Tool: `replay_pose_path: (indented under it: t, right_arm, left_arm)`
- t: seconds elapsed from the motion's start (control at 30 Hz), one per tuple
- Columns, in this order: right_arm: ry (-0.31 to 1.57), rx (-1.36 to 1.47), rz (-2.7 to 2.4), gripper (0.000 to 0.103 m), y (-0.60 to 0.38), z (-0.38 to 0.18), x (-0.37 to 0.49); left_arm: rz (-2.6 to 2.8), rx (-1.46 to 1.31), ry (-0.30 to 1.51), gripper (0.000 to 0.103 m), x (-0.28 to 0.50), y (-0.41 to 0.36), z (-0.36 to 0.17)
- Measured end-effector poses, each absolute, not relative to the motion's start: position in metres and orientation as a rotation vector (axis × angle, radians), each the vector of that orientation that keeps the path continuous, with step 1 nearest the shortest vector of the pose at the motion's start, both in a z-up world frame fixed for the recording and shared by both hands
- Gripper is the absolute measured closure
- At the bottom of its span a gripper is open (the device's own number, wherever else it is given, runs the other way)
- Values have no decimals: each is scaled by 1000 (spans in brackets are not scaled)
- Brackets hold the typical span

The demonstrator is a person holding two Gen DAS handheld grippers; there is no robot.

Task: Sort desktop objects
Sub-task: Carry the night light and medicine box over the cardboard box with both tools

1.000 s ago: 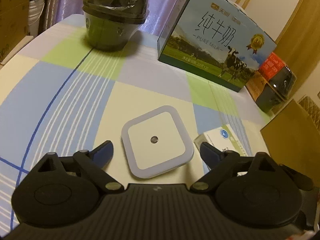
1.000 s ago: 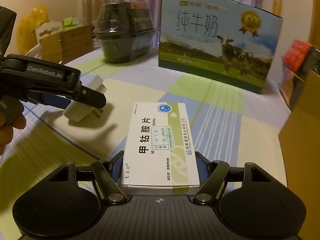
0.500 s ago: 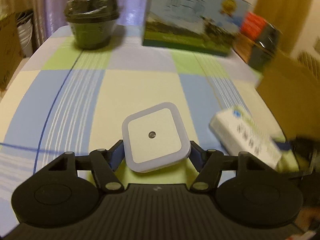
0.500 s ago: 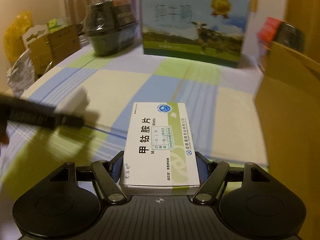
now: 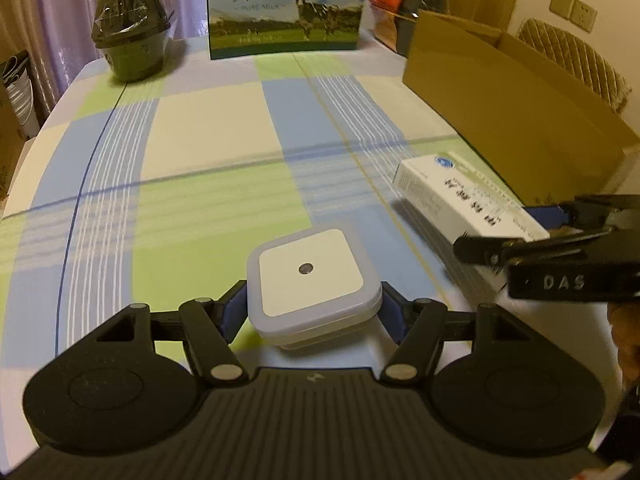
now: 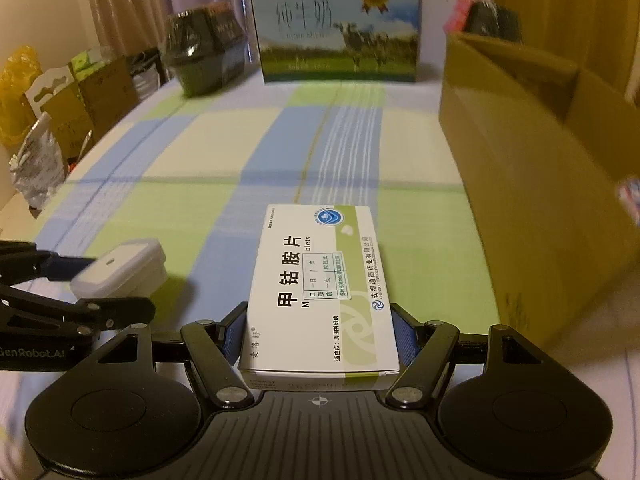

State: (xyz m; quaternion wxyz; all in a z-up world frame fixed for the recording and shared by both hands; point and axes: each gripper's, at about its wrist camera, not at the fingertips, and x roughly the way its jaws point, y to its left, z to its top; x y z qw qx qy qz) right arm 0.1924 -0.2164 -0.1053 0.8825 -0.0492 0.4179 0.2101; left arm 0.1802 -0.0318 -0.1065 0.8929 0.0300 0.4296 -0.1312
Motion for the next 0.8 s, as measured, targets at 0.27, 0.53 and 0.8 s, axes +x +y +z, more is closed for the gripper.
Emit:
replay_pose_path:
  t: [0.27,0.53,0.8]
  right_arm:
    - [887,-137,425,35,-210,-118,173]
    - [884,-147,421,35,-215,-121,173]
    - [875,-128,362,35,-227,-121,175]
  left_arm:
    - [-215,114,859,40,148,-56,-115]
    - [-205,87,834,40,144,-57,-117]
    - [-193,59,834,26,146,-55,-120]
